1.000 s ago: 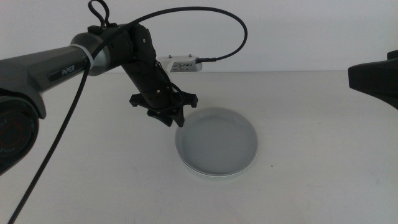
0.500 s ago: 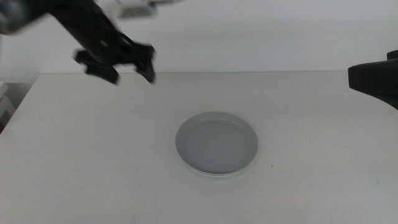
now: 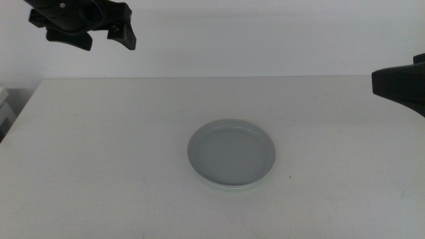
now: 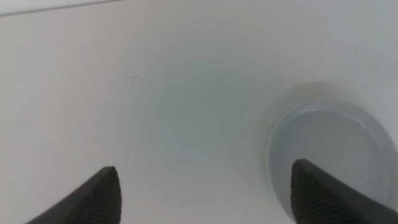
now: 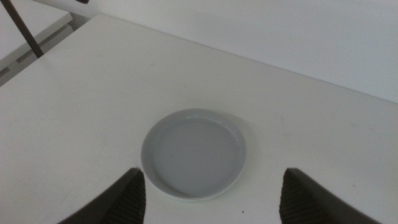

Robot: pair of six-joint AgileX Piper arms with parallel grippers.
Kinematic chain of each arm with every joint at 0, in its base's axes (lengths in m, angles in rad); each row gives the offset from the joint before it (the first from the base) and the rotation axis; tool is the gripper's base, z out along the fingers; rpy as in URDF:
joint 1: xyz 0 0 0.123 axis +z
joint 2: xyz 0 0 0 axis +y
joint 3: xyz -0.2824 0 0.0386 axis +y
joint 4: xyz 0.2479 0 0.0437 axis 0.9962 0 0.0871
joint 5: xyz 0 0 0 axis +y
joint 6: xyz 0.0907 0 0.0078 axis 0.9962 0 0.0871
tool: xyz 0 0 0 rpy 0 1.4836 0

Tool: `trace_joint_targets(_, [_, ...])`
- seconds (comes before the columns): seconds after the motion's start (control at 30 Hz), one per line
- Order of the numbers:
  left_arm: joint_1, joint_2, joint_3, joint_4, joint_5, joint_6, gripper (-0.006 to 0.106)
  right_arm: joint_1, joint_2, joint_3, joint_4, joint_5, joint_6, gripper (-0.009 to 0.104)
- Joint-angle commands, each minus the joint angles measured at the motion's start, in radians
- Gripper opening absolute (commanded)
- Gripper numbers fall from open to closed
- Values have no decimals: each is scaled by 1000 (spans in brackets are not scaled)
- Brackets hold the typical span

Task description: Stack the three bowls on top of each other.

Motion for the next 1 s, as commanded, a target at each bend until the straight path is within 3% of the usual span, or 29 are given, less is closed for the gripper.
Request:
trace_joint_targets(0.0, [0,-60,-31,-5,-32,2,105,-1,-7,-27,4,-72,-12,55])
trace_joint_targets(0.17, [0,-99,-31,27,23,-8,105,-1,-7,-27,4,-72,-12,55])
trace_joint_targets(0.33, [0,-174,-31,75,26,-64,105,-1,-6,-27,-72,-85,-30,55])
trace_joint_targets(0.5, [0,-242,-31,100,19,-79,105,-1,15,-38,-98,-140,107,55])
trace_joint_targets(0.67, [0,-289,-31,107,-12,-79,105,-24,100,-98,-190,-147,214,55])
trace_joint_targets(0.83, [0,-338,11,129,-22,-80,105,-154,190,-183,-175,-129,216,55])
trace_joint_targets(0.97, [0,-410,138,165,-108,-80,105,-280,212,-199,-95,-114,87,55])
